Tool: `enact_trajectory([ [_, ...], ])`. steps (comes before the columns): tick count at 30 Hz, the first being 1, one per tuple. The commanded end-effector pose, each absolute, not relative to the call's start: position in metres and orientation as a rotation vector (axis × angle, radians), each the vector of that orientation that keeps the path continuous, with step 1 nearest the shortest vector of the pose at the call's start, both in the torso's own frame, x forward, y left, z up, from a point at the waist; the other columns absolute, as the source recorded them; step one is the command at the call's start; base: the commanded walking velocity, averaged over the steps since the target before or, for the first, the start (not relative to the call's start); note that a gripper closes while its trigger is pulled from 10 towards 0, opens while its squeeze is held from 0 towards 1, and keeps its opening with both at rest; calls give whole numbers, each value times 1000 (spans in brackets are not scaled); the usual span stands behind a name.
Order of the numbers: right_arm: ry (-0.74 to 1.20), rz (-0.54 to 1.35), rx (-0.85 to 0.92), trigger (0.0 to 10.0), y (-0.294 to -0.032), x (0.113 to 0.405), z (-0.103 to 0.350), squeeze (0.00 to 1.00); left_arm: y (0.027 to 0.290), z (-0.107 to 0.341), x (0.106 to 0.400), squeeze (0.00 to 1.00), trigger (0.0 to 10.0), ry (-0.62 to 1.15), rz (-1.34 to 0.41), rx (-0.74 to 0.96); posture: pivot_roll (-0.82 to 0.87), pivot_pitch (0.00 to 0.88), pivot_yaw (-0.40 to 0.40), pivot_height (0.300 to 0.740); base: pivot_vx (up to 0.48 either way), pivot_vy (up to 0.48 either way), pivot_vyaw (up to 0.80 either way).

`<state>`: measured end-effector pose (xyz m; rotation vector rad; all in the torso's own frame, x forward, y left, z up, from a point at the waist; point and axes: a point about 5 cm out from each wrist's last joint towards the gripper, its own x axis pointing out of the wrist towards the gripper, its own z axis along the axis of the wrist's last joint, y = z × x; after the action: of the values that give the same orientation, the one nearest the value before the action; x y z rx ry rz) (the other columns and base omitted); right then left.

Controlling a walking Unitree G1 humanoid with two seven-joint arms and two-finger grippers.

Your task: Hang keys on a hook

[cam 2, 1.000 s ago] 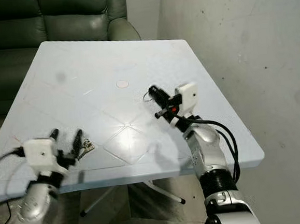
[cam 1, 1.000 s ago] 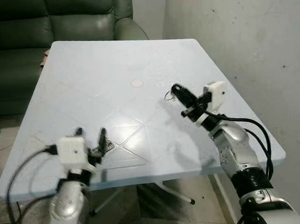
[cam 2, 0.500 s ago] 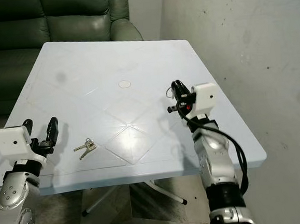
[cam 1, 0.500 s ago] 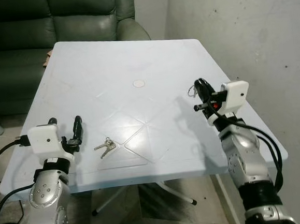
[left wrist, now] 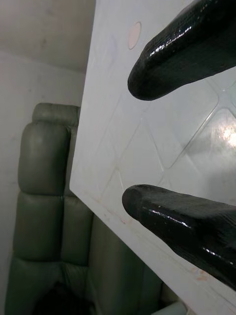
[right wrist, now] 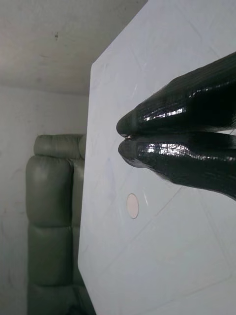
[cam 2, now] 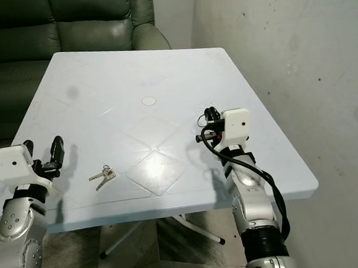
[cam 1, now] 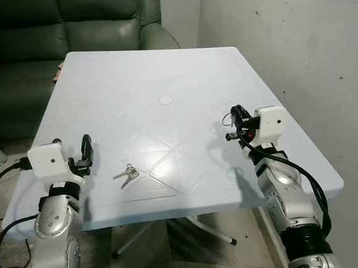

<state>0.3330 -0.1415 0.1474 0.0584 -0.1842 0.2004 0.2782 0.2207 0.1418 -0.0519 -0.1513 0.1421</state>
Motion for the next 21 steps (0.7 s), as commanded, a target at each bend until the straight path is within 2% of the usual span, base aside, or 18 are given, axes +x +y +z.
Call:
enact_trajectory([
  [1, -194, 198, 47, 10000, -142, 335, 153, 0, 223, 141, 280, 0, 10000, -143, 159, -67, -50, 0, -40, 732, 0, 0, 0],
  [6, -182, 206, 45, 10000, -141, 334, 153, 0, 224, 138, 279, 0, 10000, -131, 168, -73, -49, 0, -45, 732, 0, 0, 0],
  [9, -178, 204, 44, 10000, -141, 334, 152, 0, 225, 136, 278, 0, 10000, -122, 178, -83, -48, 0, -46, 732, 0, 274, 0],
  [21, -159, 208, 41, 10000, -141, 333, 149, 0, 226, 135, 277, 0, 10000, -116, 181, -88, -44, 0, -49, 732, 0, 419, 0],
])
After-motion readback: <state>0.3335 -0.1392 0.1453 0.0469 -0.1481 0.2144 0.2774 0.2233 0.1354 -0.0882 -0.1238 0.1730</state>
